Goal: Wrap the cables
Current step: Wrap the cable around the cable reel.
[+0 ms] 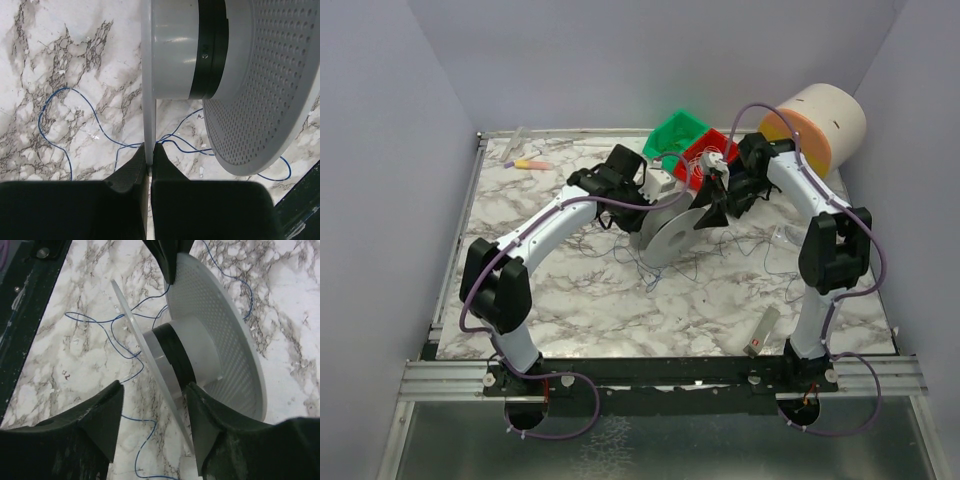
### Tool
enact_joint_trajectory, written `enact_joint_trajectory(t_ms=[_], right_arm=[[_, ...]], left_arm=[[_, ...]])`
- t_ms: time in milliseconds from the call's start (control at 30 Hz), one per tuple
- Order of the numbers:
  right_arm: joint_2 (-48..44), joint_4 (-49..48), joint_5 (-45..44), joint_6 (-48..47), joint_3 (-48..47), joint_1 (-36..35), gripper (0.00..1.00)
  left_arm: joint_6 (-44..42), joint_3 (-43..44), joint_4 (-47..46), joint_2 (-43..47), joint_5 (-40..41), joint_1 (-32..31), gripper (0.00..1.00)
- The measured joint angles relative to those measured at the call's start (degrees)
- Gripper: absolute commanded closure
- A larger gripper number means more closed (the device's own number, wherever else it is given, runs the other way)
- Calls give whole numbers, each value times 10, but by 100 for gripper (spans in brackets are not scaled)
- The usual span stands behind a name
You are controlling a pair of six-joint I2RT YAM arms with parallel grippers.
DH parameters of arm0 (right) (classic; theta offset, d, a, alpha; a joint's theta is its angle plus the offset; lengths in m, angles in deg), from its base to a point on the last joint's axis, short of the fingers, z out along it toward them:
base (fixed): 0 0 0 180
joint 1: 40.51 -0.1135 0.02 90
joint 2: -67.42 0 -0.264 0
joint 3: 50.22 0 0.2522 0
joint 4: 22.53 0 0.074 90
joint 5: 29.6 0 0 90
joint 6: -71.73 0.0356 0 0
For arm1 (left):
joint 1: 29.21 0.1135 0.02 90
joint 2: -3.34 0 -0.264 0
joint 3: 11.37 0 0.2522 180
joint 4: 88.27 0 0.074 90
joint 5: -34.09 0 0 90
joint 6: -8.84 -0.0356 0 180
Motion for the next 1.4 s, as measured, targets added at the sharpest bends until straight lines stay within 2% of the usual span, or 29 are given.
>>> enact_joint_trajectory(t_ms=[67, 200, 233, 267, 533, 600, 667, 1033, 1400], right_arm=[[-1, 3, 5, -8, 0, 0, 65], [0, 9, 7, -19, 2, 0, 85], [0, 13, 8, -28, 2, 0, 92], [2, 21, 8, -40, 1, 0, 94], [14, 82, 9, -93, -4, 0, 100], [14, 86, 9, -98, -3, -1, 99], [14, 88, 9, -101, -3, -1, 99], [14, 95, 9, -116, 9, 6, 99], [14, 100, 11, -124, 17, 13, 100]], left_arm=[[0, 0, 2, -3, 0, -5, 100], [-2, 1, 4, -4, -5, -6, 99], [-2, 2, 5, -5, -7, -6, 94], [-3, 3, 7, -5, -8, -7, 86], [-3, 21, -10, -8, -8, -5, 57], [-2, 23, -15, -8, -8, -6, 40], [0, 23, -18, -6, -7, -6, 33], [17, -28, -82, 63, -9, 0, 35], [64, -136, -167, 69, -106, 72, 38]])
